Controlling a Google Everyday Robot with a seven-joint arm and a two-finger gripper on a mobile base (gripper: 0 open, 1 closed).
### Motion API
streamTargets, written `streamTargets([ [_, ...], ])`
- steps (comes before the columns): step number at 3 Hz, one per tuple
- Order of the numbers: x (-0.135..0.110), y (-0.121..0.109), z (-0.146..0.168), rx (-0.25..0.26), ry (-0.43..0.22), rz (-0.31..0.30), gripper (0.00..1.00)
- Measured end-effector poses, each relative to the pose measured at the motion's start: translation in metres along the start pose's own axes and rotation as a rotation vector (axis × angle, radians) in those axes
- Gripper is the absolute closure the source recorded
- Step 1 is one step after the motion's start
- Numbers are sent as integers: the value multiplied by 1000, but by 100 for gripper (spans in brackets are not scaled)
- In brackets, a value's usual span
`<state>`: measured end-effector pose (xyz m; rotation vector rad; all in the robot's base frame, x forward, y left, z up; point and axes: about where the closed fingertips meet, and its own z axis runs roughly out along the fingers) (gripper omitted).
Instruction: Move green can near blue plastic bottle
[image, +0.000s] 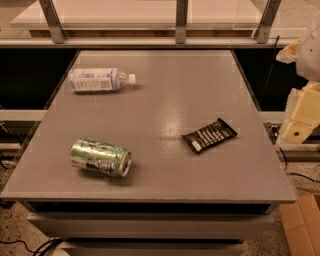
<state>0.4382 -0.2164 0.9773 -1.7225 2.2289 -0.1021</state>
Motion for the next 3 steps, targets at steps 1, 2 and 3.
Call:
streamTargets([
  [1, 0, 0, -1, 2, -2, 1, 0],
  [2, -30, 19, -7, -17, -44, -44, 0],
  [3, -79, 48, -12, -49, -90, -133, 0],
])
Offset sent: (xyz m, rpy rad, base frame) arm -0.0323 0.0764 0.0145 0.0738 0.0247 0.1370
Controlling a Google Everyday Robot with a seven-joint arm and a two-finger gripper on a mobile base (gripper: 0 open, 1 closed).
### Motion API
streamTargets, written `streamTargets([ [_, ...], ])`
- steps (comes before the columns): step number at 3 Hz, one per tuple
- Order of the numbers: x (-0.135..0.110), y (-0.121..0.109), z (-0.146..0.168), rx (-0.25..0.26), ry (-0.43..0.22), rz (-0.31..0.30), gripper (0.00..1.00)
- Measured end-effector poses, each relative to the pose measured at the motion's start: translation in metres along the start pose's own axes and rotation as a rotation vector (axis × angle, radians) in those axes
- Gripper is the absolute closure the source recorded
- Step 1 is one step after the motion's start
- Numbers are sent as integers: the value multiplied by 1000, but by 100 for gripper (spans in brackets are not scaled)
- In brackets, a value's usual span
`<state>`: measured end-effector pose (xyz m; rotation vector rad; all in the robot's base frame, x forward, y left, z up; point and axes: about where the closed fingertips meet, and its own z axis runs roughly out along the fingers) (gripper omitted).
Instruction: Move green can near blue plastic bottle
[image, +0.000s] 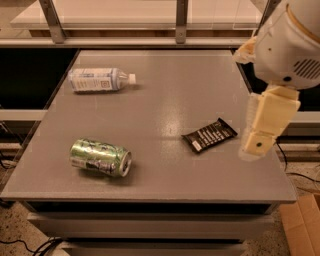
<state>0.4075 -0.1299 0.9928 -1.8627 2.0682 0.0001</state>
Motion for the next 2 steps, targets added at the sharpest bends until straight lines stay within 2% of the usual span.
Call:
streamTargets([
  [1, -62, 25, 4, -18, -40, -102, 0],
  [2, -63, 26, 4, -16, -40, -103, 0],
])
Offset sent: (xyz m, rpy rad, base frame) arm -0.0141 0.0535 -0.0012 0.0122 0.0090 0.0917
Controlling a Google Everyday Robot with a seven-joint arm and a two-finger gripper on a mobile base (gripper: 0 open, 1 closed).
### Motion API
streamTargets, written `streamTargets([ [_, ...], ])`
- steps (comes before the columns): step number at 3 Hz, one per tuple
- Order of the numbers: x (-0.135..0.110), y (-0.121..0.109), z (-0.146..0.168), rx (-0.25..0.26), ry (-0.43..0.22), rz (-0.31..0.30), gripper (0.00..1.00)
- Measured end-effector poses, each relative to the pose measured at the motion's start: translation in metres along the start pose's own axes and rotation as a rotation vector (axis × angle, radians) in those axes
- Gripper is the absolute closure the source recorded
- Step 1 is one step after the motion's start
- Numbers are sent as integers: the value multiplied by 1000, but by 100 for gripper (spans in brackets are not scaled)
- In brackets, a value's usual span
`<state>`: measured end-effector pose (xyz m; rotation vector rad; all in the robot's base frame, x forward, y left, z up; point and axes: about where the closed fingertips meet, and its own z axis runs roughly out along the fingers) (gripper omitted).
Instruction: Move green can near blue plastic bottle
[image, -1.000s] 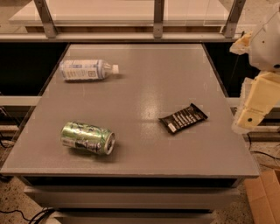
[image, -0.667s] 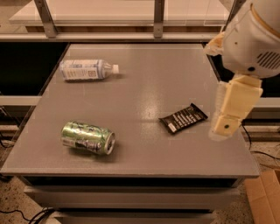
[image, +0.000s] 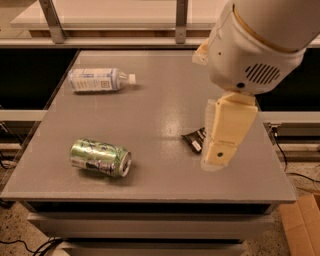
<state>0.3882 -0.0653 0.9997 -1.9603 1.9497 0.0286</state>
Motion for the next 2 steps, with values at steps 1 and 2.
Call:
streamTargets([
  [1, -24, 3, 3, 3, -24, -29, 0],
  [2, -63, 7, 20, -16, -63, -80, 0],
])
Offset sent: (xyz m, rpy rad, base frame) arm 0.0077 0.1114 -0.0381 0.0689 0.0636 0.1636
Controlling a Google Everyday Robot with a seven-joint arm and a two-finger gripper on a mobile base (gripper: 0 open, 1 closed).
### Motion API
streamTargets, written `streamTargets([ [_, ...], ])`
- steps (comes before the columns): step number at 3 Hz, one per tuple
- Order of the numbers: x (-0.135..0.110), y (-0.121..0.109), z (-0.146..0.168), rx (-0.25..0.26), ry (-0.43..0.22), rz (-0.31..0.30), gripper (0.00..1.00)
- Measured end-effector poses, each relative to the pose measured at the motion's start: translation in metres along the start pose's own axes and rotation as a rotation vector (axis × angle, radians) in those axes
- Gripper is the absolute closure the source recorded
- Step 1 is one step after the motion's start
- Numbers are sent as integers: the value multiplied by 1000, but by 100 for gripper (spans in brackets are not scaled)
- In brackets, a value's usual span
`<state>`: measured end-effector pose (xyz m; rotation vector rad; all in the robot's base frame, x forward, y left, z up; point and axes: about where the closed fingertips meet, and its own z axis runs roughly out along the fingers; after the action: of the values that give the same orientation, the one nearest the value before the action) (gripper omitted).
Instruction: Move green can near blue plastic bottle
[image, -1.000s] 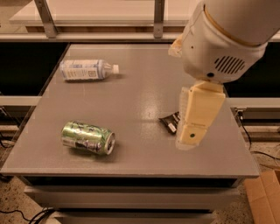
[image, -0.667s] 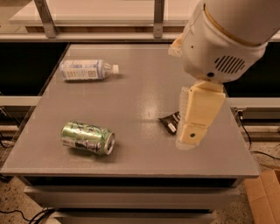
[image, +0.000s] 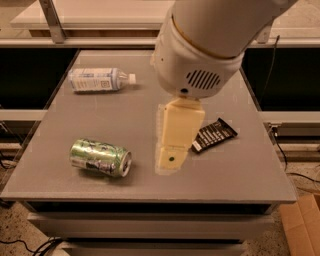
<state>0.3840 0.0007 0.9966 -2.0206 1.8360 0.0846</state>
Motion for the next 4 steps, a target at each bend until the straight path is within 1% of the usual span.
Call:
streamTargets([
  [1, -34, 5, 26, -26, -28, -21, 0],
  [2, -59, 6, 63, -59, -30, -11, 0],
  [3, -76, 2, 103, -87, -26, 28, 0],
  [4, -83, -4, 141, -108, -5, 65, 0],
])
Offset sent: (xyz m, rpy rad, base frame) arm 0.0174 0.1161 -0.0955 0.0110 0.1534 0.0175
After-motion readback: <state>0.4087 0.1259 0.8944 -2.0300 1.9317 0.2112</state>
